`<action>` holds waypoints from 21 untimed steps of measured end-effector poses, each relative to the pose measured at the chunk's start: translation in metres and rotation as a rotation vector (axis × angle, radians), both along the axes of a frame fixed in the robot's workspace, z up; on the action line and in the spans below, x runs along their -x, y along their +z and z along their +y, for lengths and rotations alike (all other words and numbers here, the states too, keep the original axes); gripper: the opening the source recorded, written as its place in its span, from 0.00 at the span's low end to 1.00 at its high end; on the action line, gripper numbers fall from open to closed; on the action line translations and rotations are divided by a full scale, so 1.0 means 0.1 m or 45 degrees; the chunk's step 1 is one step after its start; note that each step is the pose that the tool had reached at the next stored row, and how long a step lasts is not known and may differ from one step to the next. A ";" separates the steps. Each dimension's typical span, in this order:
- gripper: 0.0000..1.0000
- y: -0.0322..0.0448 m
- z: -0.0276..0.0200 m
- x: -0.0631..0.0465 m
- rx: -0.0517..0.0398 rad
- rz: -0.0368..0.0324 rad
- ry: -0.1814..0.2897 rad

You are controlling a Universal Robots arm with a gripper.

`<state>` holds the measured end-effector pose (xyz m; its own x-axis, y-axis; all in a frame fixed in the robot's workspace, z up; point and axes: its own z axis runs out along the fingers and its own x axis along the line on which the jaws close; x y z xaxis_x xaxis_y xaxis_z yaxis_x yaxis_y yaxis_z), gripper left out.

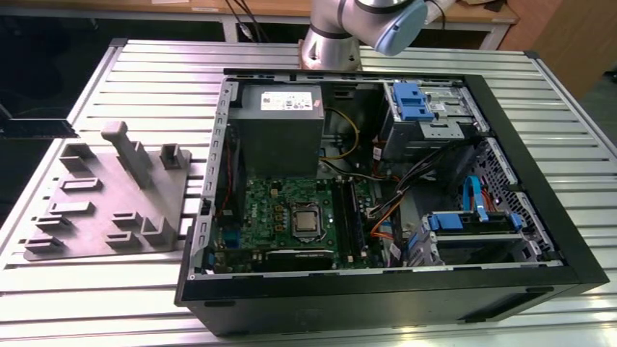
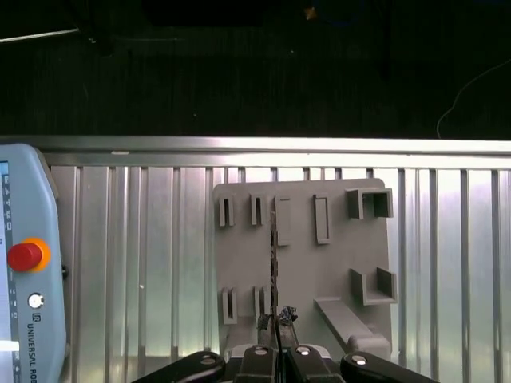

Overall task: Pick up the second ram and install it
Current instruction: 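Pick up the second ram and move it above second insertion slot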

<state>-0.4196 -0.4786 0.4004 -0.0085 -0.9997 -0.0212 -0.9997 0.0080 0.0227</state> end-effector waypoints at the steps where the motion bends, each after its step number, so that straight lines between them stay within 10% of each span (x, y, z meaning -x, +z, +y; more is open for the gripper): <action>1: 0.12 0.001 0.000 0.00 0.000 0.0001 0.000; 21: 0.12 0.000 0.000 -0.60 0.000 0.0046 0.000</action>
<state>-0.3596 -0.4786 0.4004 -0.0085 -0.9997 -0.0211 -0.9996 0.0080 0.0263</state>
